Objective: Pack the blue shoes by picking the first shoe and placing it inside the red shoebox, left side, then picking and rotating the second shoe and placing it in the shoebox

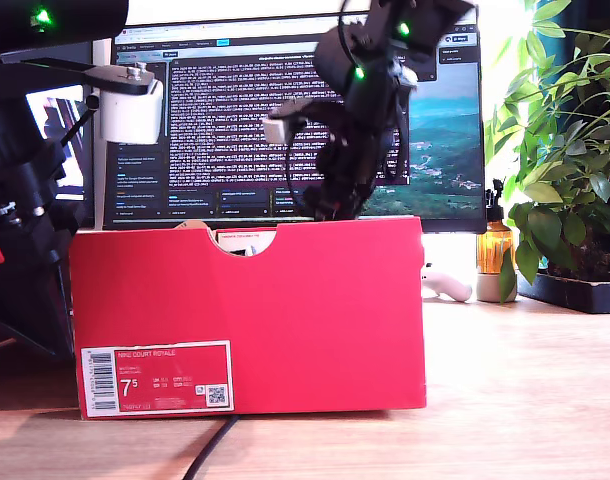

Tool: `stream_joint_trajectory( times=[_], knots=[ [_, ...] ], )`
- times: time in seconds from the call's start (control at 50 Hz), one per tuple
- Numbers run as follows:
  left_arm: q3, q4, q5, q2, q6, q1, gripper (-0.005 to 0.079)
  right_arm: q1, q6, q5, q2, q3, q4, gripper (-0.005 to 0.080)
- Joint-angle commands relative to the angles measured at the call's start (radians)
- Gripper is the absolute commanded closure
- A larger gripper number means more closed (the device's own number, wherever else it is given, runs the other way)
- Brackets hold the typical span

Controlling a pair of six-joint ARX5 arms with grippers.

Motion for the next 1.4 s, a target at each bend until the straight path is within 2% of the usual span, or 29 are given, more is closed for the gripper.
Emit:
stream_joint_trajectory(
  times=[0.0, 0.16, 0.3, 0.4, 0.52, 0.58, 0.6, 0.68, 0.7, 0.9, 1.08, 1.22, 1.38],
  knots=[
    [-0.009, -0.003, 0.007, 0.011, -0.007, -0.002, 0.0761, 0.011, 0.013, 0.014, 0.01, 0.085, -0.011, 0.0461],
    [-0.009, -0.002, 0.015, 0.011, -0.007, -0.002, 0.0761, 0.019, 0.094, 0.012, 0.01, 0.22, -0.183, 0.0461],
    [-0.009, -0.001, 0.032, 0.011, -0.007, -0.002, 0.0761, 0.019, 0.14, -0.05, 0.01, 0.288, -0.323, 0.0468],
    [-0.009, 0.001, 0.036, 0.011, -0.007, -0.002, 0.0761, 0.019, 0.187, -0.035, 0.01, 0.289, -0.368, 0.0468],
    [-0.009, 0.001, 0.066, 0.011, -0.007, -0.002, 0.0761, 0.019, 0.365, 0.011, 0.01, 0.289, -0.452, 0.0471],
    [-0.009, 0.003, 0.083, 0.011, -0.008, -0.002, 0.0761, 0.018, 0.434, 0.015, 0.01, 0.289, -0.486, 0.0517],
    [-0.009, 0.006, 0.085, 0.011, -0.008, -0.002, 0.0761, 0.018, 0.444, 0.014, 0.01, 0.289, -0.495, 0.0563],
    [-0.009, 0.003, 0.098, 0.011, -0.015, -0.002, 0.0761, 0.015, 0.497, 0.012, 0.008, 0.289, -0.502, 0.0783],
    [-0.009, 0.0, 0.102, 0.011, -0.016, -0.002, 0.0761, 0.013, 0.505, 0.012, 0.007, 0.289, -0.502, 0.0753],
    [-0.009, -0.026, 0.123, 0.01, -0.023, -0.002, 0.0761, 0.001, 0.613, 0.012, -0.029, 0.289, -0.5, 0.0765],
    [-0.009, -0.06, 0.085, 0.005, -0.131, -0.002, 0.0761, -0.033, 0.704, 0.003, -0.091, 0.289, -0.467, 0.0765],
    [-0.009, -0.082, 0.08, -0.026, -0.191, -0.004, 0.0761, -0.062, 0.717, 0.003, -0.138, 0.289, -0.481, 0.0765],
    [-0.009, -0.138, 0.069, -0.095, -0.209, -0.02, 0.0761, -0.087, 0.723, 0.004, -0.178, 0.289, -0.486, 0.0765]
  ],
)
